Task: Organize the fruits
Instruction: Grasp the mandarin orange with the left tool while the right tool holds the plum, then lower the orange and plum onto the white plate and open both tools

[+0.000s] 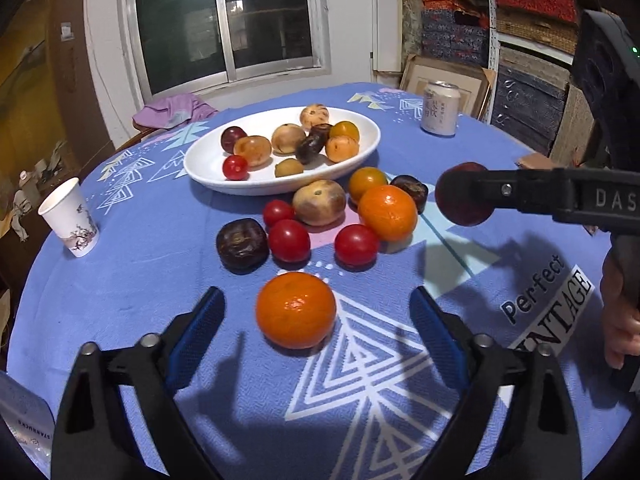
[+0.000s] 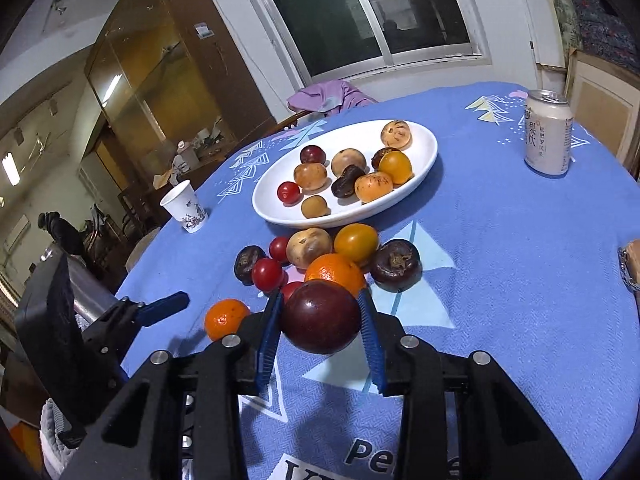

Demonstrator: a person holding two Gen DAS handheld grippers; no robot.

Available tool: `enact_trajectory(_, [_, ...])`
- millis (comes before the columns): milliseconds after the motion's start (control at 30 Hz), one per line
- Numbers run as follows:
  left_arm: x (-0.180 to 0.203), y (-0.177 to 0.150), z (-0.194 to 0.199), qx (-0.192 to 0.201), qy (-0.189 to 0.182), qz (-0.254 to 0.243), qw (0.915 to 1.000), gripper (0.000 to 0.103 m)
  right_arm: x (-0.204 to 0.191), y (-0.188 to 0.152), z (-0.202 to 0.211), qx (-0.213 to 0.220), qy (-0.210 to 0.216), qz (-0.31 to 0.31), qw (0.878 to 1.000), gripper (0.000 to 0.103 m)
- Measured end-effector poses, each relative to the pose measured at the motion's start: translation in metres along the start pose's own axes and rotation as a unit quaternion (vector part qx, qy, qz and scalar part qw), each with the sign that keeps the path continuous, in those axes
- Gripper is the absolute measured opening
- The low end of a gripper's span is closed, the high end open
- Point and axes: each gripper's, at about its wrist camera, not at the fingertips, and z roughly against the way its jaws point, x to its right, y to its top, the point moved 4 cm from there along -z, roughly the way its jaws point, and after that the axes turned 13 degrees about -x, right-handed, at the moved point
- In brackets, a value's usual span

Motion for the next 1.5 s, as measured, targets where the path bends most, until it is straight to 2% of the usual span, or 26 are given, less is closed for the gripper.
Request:
enact_trajectory(67, [-0.006,0.000,-0.007,-0.014,-0.010,0.016,0.9997,0.075,-0.001,0.000,0.000,-0.001,0.001,0.002,1.000,0.038])
enact_trajectory(100, [-0.010,0.001,-0.010,-0.021,-0.017,0.028,0.9993,0.057,0.000,0.000,0.000,-0.002,0.001,0.000,1.000,0.038])
enact_trajectory(133, [-0.016,0.001,-0.014,-0.027,-0.022,0.041,0.9985,0.046,0.001,0.001,0.000,-0.003,0.001,-0.002,1.000,0.038])
enact_trajectory(233, [-0.025,0.003,-0.018,-0.030,-0.041,0.067,0.9964,0.046,0.001,0.000,-0.001,-0.005,0.001,-0.003,1.000,0.038])
enact_trajectory(367, [-0.020,0.004,-0.019,-0.032,-0.025,0.054,0.9977,0.046,0.000,0.000,-0.002,-0.006,0.001,-0.001,1.000,0.038])
enact_trajectory(467, [-0.021,0.002,-0.025,-0.049,-0.035,0.057,0.9966,0.052,0.001,0.000,-0.003,-0.007,0.000,-0.003,1.000,0.038])
enact_trajectory(600, [-0.029,0.001,-0.026,-0.051,-0.045,0.078,0.9947,0.046,0.001,0.000,-0.003,-0.006,0.000,-0.003,1.000,0.038])
enact_trajectory(767, [-0.025,0.001,-0.023,-0.049,-0.042,0.071,0.9954,0.045,0.002,0.000,-0.002,-0.004,0.000,-0.005,1.000,0.038])
enact_trajectory(867, [-0.025,0.006,-0.011,-0.025,-0.028,0.067,0.9971,0.045,0.003,0.001,0.001,0.002,0.001,-0.008,1.000,0.038])
enact_trajectory(967, [-0.033,0.028,0.004,0.004,-0.013,0.074,0.9972,0.045,0.004,0.006,0.004,0.003,0.012,-0.010,1.000,0.038])
enact_trajectory(1100, [-0.047,0.077,0.006,0.020,-0.008,0.087,0.9960,0.045,0.012,0.042,0.014,0.017,0.015,-0.025,0.999,0.038])
enact_trajectory(1267, [-0.062,0.126,-0.016,0.024,0.003,0.105,0.9942,0.045,0.019,0.100,0.006,0.026,0.002,-0.035,0.999,0.038])
enact_trajectory(1367, [-0.066,0.138,-0.041,0.010,-0.009,0.112,0.9936,0.045,0.027,0.127,-0.019,0.017,-0.012,-0.042,0.999,0.038])
enact_trajectory(1500, [-0.070,0.136,-0.072,-0.011,-0.013,0.117,0.9930,0.045,0.047,0.148,-0.062,-0.008,-0.031,-0.064,0.997,0.038])
